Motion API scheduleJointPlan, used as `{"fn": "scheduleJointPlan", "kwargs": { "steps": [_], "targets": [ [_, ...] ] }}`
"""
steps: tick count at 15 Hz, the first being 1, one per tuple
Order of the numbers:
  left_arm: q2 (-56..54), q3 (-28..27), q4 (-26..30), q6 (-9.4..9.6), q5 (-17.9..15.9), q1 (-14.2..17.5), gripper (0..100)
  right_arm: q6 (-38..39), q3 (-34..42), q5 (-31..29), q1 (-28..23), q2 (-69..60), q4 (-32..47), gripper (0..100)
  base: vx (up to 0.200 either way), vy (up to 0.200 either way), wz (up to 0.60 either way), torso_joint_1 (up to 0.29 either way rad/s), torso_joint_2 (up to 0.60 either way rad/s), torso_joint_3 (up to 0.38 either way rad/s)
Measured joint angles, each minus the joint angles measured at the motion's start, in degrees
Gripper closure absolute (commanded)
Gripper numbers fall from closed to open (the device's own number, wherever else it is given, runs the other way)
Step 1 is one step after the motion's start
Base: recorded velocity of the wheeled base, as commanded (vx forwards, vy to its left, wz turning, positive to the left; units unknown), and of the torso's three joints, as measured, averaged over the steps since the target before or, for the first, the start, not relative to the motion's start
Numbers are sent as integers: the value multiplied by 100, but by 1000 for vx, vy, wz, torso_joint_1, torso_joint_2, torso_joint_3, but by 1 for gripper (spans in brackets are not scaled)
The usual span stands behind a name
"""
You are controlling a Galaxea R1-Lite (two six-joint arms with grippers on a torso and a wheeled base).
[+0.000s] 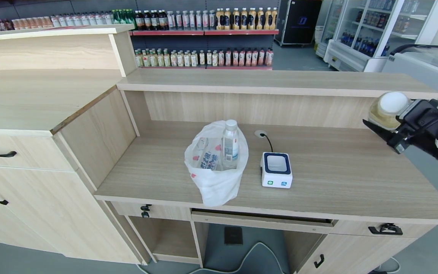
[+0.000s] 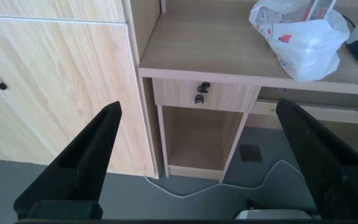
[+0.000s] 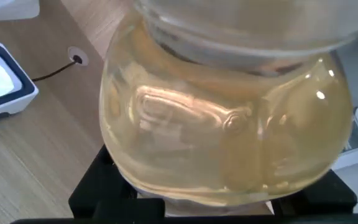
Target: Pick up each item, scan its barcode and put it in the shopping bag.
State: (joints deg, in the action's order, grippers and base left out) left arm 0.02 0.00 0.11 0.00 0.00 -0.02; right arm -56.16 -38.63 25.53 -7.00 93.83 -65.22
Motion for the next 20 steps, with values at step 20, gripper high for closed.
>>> {"fn": "scheduleJointPlan", "kwargs": {
  "steps": [20],
  "targets": [
    [0,0,2,0,0,2,0,-1349,-4,1309,94,2929,-2097,100,0,0,90,0,0,0]
  ]
}}
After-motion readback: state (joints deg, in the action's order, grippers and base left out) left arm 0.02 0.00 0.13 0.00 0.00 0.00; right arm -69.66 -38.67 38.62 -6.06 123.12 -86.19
